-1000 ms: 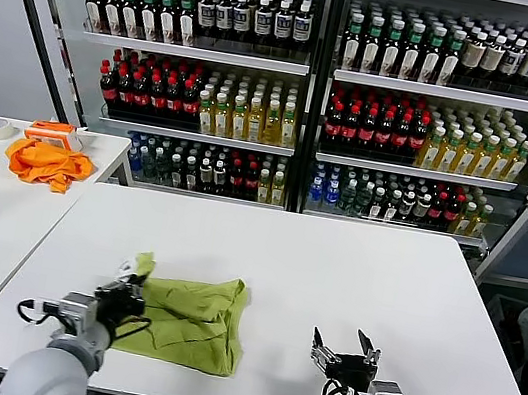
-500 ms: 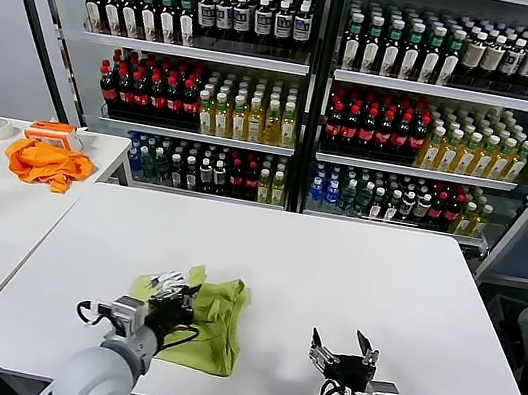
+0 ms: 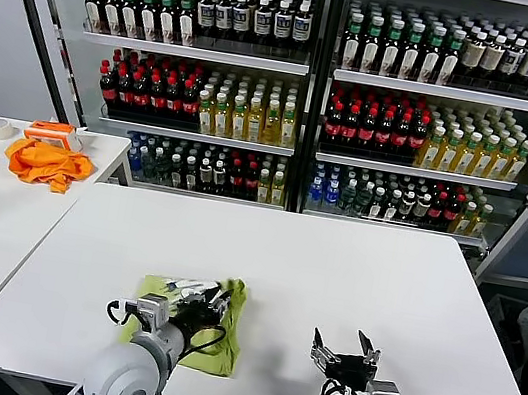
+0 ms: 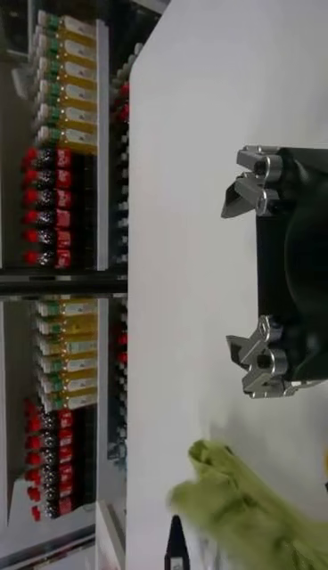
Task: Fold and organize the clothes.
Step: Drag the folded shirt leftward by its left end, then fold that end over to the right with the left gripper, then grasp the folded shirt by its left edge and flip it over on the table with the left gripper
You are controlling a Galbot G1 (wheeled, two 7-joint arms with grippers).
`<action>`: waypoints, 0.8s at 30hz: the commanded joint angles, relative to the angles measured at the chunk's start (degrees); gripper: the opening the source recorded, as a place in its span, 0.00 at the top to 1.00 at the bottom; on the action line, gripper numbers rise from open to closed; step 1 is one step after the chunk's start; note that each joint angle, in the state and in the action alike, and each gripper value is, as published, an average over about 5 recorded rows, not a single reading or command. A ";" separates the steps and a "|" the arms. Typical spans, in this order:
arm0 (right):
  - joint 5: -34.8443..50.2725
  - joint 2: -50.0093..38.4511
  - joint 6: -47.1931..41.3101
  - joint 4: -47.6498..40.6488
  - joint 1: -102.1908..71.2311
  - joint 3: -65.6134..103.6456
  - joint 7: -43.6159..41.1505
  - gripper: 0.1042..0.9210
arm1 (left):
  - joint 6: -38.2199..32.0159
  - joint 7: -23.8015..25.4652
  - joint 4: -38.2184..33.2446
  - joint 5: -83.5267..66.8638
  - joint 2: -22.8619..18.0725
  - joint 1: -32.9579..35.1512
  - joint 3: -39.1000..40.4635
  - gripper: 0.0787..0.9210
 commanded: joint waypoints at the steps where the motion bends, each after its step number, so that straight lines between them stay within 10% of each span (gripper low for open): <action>1: -0.06 -0.04 0.03 -0.67 0.45 -0.08 -0.19 0.12 | -0.51 0.58 -5.90 -2.71 3.85 1.61 -4.91 0.60; 10: -0.05 -0.20 0.46 -1.17 0.60 -0.24 -0.88 0.12 | -2.77 3.71 3.49 10.48 12.27 9.15 -16.39 0.29; 24: -0.01 -0.55 0.75 -1.38 0.78 -0.35 -1.12 0.12 | -6.45 8.29 11.11 18.52 7.04 11.59 -14.33 0.12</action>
